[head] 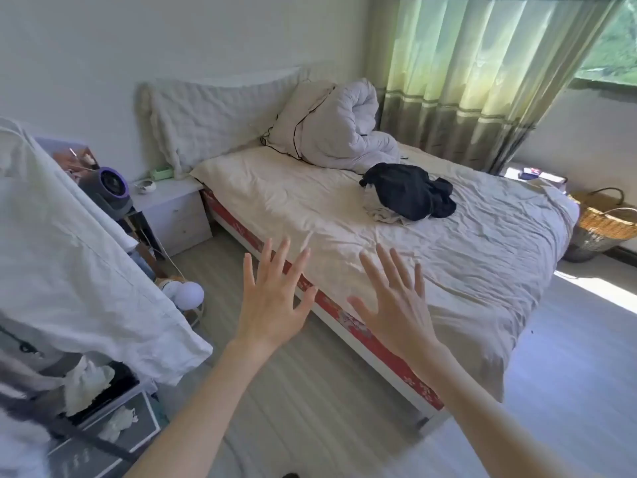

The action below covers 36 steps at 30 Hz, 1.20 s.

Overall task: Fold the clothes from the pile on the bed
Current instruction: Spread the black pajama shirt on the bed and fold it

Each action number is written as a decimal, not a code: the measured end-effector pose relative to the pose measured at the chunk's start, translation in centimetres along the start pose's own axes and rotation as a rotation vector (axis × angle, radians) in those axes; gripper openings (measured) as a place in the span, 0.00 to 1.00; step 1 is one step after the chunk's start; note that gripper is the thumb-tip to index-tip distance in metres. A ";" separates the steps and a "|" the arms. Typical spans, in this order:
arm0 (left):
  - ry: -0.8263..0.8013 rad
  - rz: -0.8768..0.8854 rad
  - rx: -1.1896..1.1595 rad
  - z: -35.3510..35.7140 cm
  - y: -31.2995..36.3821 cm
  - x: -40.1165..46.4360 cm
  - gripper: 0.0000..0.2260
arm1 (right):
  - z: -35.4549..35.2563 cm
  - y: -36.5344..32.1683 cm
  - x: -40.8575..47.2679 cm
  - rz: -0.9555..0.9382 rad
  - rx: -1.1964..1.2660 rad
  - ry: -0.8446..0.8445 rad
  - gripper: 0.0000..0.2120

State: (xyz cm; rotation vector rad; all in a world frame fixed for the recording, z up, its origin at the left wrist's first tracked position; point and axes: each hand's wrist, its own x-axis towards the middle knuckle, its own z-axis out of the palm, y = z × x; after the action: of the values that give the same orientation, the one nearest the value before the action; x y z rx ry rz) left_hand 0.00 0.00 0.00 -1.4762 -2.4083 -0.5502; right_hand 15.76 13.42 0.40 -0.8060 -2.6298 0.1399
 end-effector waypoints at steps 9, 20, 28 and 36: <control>-0.065 -0.170 -0.092 8.5 -8.0 10.2 0.27 | 8.4 3.8 12.0 0.040 -0.018 -0.139 0.32; -0.271 -0.094 -0.065 16.8 -14.7 26.1 0.27 | 15.3 8.1 28.4 0.167 0.073 -0.194 0.31; -0.354 -0.184 -0.054 24.4 -18.3 37.4 0.27 | 22.0 14.2 41.1 0.167 0.097 -0.301 0.32; -0.365 -0.211 -0.037 28.2 -21.5 48.9 0.27 | 25.8 18.4 52.8 0.121 0.098 -0.348 0.32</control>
State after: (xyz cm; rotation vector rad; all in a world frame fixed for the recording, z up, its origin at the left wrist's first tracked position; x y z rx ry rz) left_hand -41.82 42.62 -8.96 -1.4515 -2.8736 -0.3975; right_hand -24.90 58.57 -9.60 -0.9831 -2.8638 0.4783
